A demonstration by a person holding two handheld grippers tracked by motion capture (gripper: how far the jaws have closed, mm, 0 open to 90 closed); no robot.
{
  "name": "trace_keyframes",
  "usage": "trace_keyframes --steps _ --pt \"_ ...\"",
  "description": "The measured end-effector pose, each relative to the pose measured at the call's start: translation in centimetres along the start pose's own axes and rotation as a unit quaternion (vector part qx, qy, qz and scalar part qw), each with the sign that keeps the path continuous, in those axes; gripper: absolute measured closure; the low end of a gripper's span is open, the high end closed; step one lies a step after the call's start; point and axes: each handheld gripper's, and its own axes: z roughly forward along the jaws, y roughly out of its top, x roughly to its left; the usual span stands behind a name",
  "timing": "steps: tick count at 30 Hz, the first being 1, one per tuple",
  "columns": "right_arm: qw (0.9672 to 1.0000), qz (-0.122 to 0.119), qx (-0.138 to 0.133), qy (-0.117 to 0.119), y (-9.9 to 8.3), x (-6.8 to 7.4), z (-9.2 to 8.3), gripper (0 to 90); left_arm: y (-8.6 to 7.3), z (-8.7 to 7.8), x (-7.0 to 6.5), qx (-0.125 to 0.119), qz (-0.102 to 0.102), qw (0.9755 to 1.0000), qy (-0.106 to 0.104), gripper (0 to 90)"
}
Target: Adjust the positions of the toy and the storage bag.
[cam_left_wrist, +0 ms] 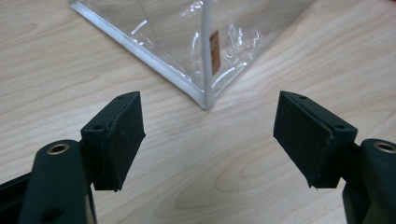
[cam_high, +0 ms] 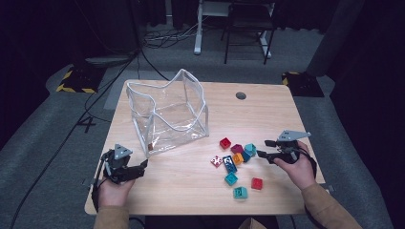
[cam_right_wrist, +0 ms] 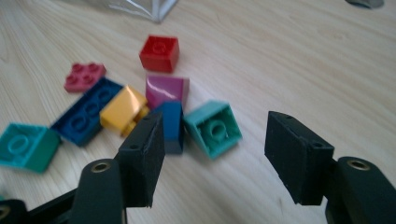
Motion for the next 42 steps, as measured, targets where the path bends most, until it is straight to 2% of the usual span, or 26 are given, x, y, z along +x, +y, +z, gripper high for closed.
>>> trace_keyframes --steps 2,3,4,5,6,7,8,9,11,13,16,17,20,21,22,23,24,25,26,27,34,38,42 --pt "1.0 -0.002 -0.002 0.004 0.5 0.0 0.2 40.9 0.2 -0.1 0.2 0.001 0.0 1.0 -0.001 25.1" --pt "0.9999 -0.012 -0.005 0.008 1.7 0.2 0.7 42.3 0.4 -0.1 0.4 -0.003 -0.009 1.0 0.001 25.5" --pt "0.9999 -0.012 -0.005 0.008 1.7 0.2 0.7 42.3 0.7 0.0 0.5 -0.004 -0.011 0.9999 0.003 25.5" --pt "0.9996 -0.024 -0.008 0.012 2.9 0.4 1.2 43.5 1.3 0.0 0.7 -0.006 -0.01 0.9999 0.006 26.9" --pt "0.9995 -0.027 -0.009 0.013 3.4 0.5 1.4 44.3 1.3 0.0 0.7 -0.006 -0.01 0.9999 0.006 27.8" --pt "0.9993 -0.034 -0.008 0.016 4.1 0.7 1.8 45.3 1.9 0.2 0.6 -0.012 -0.002 0.9999 0.008 29.7" --pt "0.9993 -0.034 -0.008 0.016 4.1 0.7 1.8 45.3 1.9 0.2 0.6 -0.012 -0.002 0.9999 0.008 31.8" --pt "0.9987 -0.045 -0.008 0.022 5.3 1.0 2.6 47.3 2.6 0.6 0.3 -0.013 0.006 0.9998 0.015 33.9" --pt "0.9985 -0.049 -0.007 0.025 5.7 1.1 2.9 47.8 3.0 0.9 0.2 -0.017 0.011 0.9997 0.017 34.6" --pt "0.9977 -0.058 -0.006 0.034 7.3 1.6 4.3 49.1 3.6 1.5 0.1 -0.022 0.011 0.9996 0.015 37.4" --pt "0.9969 -0.064 -0.009 0.044 8.7 1.9 5.3 49.7 4.0 1.8 0.0 -0.025 0.016 0.9995 0.012 39.8" --pt "0.9964 -0.068 -0.011 0.049 9.3 2.1 5.8 50.0 4.4 2.2 -0.1 -0.026 0.025 0.9993 0.01 42.7" --pt "0.9959 -0.071 -0.012 0.053 10.1 2.3 6.4 50.0 4.7 2.7 0.0 -0.03 0.023 0.9992 0.009 44.4" --pt "0.9956 -0.072 -0.012 0.058 10.8 2.5 7.3 50.0 4.9 3.2 0.3 -0.029 0.017 0.9994 -0.003 47.1" --pt "0.9954 -0.073 -0.012 0.061 10.9 2.6 7.5 50.0 4.9 3.2 0.3 -0.029 0.017 0.9994 -0.003 52.8" --pt "0.9952 -0.073 -0.011 0.064 11.2 2.7 7.8 50.0 4.9 3.6 0.5 -0.026 0.027 0.9991 -0.021 62.0" --pt "0.9951 -0.073 -0.011 0.065 11.4 2.7 8.1 49.9 4.7 3.7 0.3 -0.026 0.039 0.9986 -0.026 72.2" --pt "0.9948 -0.075 -0.011 0.067 11.6 2.8 8.4 49.9 4.6 3.6 0.1 -0.027 0.046 0.9984 -0.02 83.3" --pt "0.9948 -0.075 -0.011 0.067 11.6 2.8 8.4 49.9 4.6 3.6 0.1 -0.027 0.046 0.9984 -0.02 86.4" --pt "0.9943 -0.081 -0.01 0.068 12.0 3.0 8.8 49.8 4.5 3.2 -0.5 -0.023 0.059 0.9979 -0.012 87.0" --pt "0.9927 -0.093 -0.002 0.076 13.2 3.6 10.5 47.3 3.2 1.9 -2.2 -0.017 0.074 0.9968 -0.025 87.2" --pt "0.9916 -0.101 -0.004 0.081 13.9 4.0 11.7 45.8 2.5 1.2 -2.9 -0.017 0.076 0.9966 -0.029 87.2" --pt "0.9897 -0.11 -0.002 0.092 14.4 4.4 12.7 48.9 1.9 0.6 -3.4 -0.018 0.075 0.9965 -0.033 87.1"
